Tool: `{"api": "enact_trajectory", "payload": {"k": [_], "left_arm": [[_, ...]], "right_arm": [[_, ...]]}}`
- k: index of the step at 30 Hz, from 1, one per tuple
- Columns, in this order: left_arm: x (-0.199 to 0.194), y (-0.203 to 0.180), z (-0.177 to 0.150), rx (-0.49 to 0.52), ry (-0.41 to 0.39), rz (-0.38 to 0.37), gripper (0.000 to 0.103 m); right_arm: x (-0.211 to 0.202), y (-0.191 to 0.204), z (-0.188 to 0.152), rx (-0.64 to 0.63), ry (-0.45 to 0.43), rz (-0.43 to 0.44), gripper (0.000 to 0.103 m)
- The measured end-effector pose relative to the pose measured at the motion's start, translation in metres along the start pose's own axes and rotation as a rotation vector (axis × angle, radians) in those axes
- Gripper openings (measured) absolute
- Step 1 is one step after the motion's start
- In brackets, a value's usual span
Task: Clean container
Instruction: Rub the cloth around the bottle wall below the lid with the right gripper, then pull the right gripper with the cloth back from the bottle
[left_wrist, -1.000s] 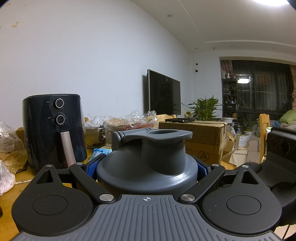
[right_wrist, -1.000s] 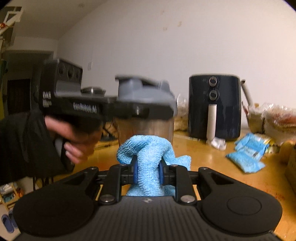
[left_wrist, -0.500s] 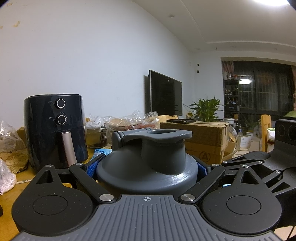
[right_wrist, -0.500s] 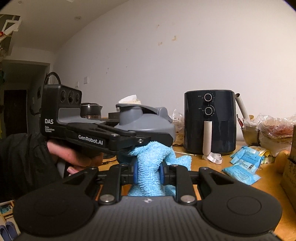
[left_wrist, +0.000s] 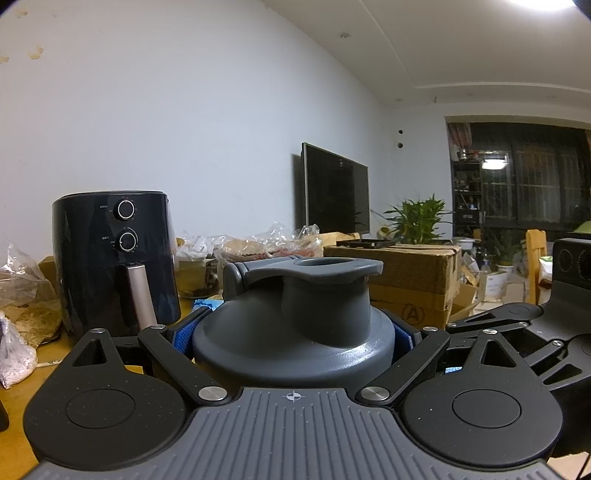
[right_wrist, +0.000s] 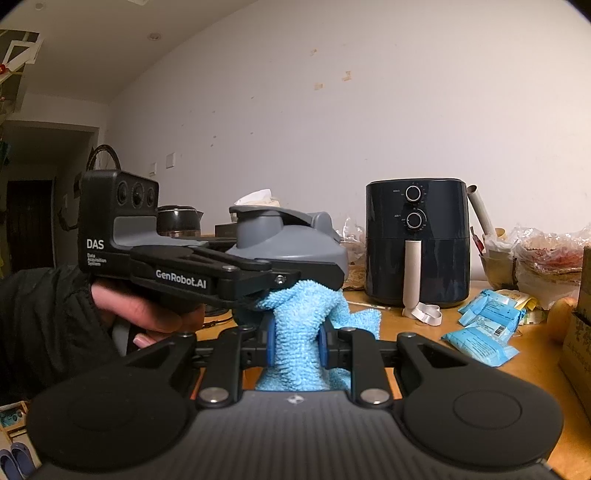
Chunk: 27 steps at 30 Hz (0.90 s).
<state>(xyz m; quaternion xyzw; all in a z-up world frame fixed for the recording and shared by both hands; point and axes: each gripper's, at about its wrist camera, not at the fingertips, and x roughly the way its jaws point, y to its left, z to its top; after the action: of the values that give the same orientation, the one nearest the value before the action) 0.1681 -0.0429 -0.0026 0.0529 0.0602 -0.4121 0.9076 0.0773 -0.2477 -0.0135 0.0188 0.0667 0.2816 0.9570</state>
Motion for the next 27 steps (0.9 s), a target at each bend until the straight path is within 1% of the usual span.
{"api": "enact_trajectory", "payload": {"k": [9, 15, 19, 23, 27], "left_arm": [[-0.001, -0.002, 0.0, -0.004, -0.003, 0.02, 0.095], [-0.001, -0.008, -0.002, -0.011, -0.015, 0.065, 0.095], [0.001, -0.016, -0.002, -0.016, -0.023, 0.115, 0.095], [0.001, -0.024, -0.002, -0.023, -0.03, 0.171, 0.095], [-0.001, -0.032, -0.001, -0.031, -0.039, 0.243, 0.095]], "right_arm": [[-0.009, -0.002, -0.004, 0.009, -0.015, -0.013, 0.019], [-0.019, -0.006, -0.006, 0.014, -0.031, -0.027, 0.019], [-0.028, -0.008, -0.008, 0.017, -0.043, -0.035, 0.019], [-0.034, -0.008, -0.009, 0.015, -0.056, -0.047, 0.017], [-0.039, -0.009, -0.01, 0.019, -0.063, -0.052, 0.015]]}}
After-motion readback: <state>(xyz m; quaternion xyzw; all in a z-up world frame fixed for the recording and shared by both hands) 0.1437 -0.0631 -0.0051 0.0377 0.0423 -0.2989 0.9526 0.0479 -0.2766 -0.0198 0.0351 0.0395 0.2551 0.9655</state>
